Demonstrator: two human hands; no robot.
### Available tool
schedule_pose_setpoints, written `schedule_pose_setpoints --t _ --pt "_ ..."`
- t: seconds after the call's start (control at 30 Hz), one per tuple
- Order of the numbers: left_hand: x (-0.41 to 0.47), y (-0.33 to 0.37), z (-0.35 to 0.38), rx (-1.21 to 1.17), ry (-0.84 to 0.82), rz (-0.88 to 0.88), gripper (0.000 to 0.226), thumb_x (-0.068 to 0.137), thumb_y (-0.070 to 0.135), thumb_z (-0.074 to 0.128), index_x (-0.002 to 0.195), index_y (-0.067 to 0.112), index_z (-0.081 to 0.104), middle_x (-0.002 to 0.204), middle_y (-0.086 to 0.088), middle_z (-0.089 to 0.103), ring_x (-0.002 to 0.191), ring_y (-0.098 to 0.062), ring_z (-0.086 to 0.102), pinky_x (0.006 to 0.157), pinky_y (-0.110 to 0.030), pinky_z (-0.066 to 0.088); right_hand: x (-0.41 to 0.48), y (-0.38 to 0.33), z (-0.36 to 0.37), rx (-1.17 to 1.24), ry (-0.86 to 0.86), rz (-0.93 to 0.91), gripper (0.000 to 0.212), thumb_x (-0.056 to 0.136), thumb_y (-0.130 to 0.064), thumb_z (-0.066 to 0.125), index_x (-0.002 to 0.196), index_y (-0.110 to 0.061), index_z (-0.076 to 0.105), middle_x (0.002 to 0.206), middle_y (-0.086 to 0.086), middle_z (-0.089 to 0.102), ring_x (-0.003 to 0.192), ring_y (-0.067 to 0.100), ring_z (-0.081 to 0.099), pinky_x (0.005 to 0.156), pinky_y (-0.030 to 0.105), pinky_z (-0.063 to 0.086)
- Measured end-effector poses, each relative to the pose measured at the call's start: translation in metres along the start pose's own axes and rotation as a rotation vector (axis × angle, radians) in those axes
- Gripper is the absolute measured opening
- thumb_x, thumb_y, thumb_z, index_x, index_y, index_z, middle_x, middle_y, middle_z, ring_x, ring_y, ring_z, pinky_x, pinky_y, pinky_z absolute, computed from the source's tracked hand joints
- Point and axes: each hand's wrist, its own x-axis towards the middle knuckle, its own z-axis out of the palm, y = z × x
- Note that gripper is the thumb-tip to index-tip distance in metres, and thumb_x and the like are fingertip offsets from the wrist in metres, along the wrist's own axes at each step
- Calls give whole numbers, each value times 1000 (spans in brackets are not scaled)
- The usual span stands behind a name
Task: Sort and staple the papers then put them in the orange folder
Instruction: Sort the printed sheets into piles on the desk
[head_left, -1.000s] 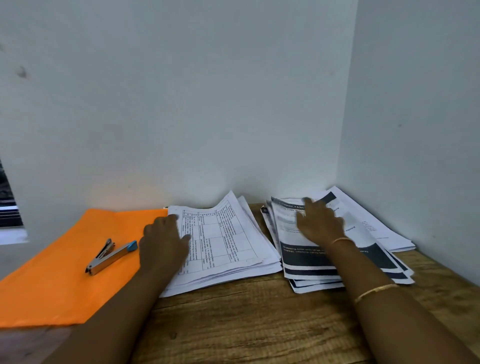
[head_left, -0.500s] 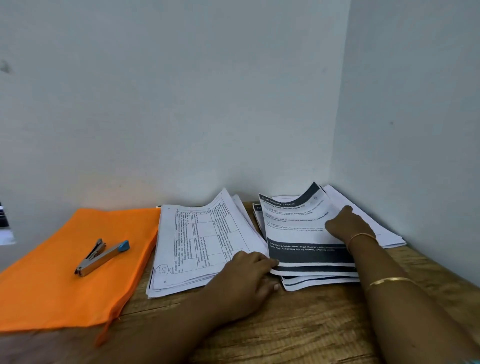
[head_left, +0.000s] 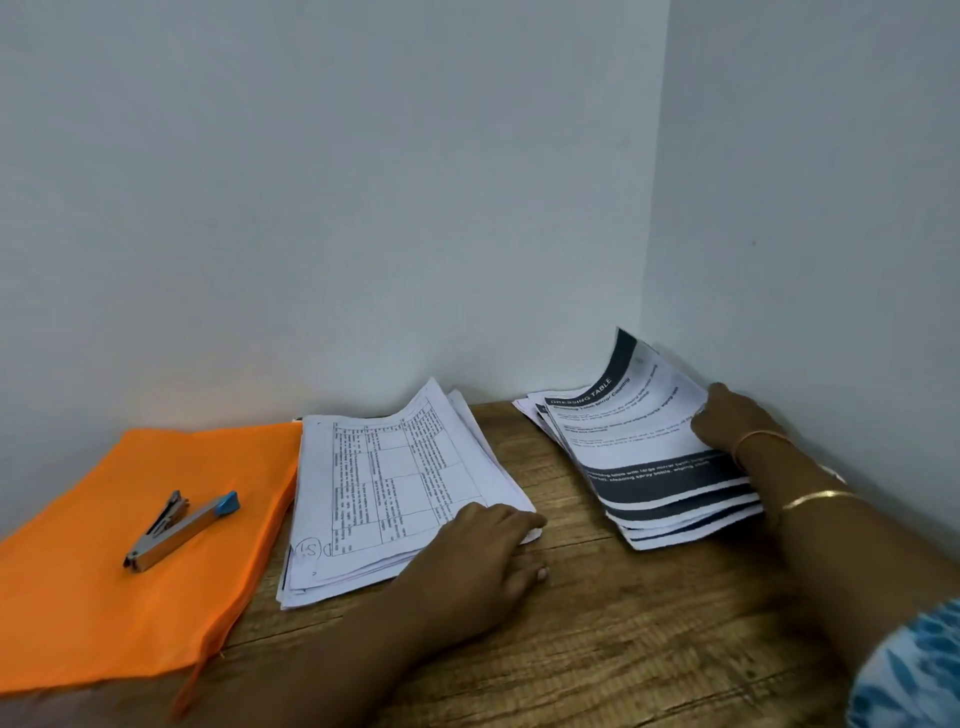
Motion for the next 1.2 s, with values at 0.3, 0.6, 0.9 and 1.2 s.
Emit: schedule_pose_setpoints --t 0.3,0.6,0.9,1.2 --pt "0 -3 0 11 -8 30 43 95 48 42 135 34 42 138 17 41 122 -3 33 100 -18 29 6 26 -3 -229 -21 -201 52 84 -15 51 133 -8 36 121 21 53 108 38 54 91 41 47" --pt "-1 -5 -5 -22 60 11 40 90 46 53 129 35 50 135 18 42 123 -2 31 93 -13 24 -18 7 9 -505 170 -342 65 84 -17 50 144 -10 26 137 19 38 120 37 44 99 42 42" --pt "-6 -47 -29 95 188 -383 67 74 74 51 130 38 46 147 12 35 134 -16 29 109 -38 28 -77 -114 33 37 -100 -702 35 92 -16 51 127 -9 55 126 13 54 117 29 52 97 34 41" --pt "-13 -90 -23 279 -88 -715 90 75 84 23 147 30 23 157 -7 16 145 -33 1 116 -52 3 -132 -171 61 179 -208 -661 32 89 -21 52 117 -7 54 114 8 59 107 25 55 90 33 46"
